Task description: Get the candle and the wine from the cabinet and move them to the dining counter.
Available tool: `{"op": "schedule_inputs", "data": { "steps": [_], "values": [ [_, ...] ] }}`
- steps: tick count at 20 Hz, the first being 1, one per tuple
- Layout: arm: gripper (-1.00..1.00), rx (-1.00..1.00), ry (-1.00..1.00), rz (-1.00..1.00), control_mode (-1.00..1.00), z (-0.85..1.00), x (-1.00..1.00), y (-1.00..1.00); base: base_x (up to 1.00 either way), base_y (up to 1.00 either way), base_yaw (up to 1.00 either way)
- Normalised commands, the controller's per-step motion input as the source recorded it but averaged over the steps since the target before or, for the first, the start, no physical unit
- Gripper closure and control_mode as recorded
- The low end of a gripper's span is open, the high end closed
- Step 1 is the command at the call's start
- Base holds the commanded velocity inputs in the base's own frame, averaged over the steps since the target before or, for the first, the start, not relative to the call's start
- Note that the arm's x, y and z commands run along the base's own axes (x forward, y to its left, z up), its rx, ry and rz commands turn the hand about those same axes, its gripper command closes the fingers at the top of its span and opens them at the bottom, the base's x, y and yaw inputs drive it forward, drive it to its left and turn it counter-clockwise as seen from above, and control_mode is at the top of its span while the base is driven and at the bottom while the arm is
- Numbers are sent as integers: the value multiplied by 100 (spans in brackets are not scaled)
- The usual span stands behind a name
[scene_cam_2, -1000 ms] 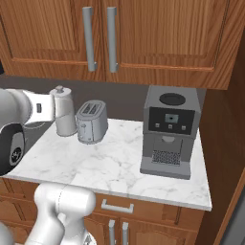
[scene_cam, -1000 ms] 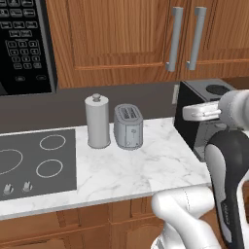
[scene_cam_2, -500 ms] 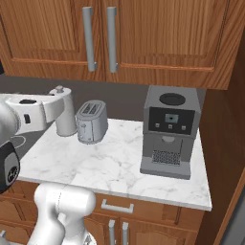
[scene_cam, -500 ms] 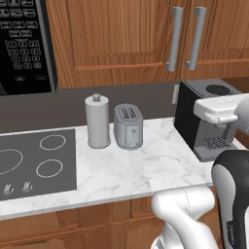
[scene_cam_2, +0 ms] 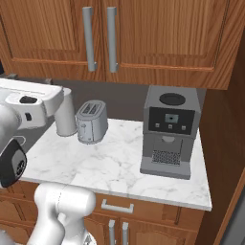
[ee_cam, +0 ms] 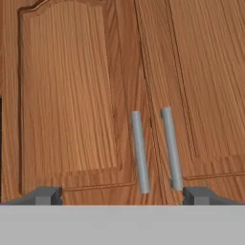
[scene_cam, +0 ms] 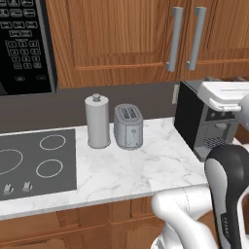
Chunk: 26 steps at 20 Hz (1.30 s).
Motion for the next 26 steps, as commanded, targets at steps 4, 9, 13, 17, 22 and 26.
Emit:
{"op": "schedule_inputs", "data": {
  "steps": [4,9,13,17,22,26],
  "values": [
    [-100,6,-16,0,-100,6,14,0,0,0,0],
    [-100,1,-12,0,-100,0,18,0,0,0,0],
    [-100,0,-1,0,-100,2,13,0,0,0,0],
    [-100,0,0,0,-100,2,1,0,0,0,0],
    [-100,0,3,0,-100,0,6,0,0,0,0],
    [-100,0,6,0,-100,0,12,0,0,0,0]
  ]
}}
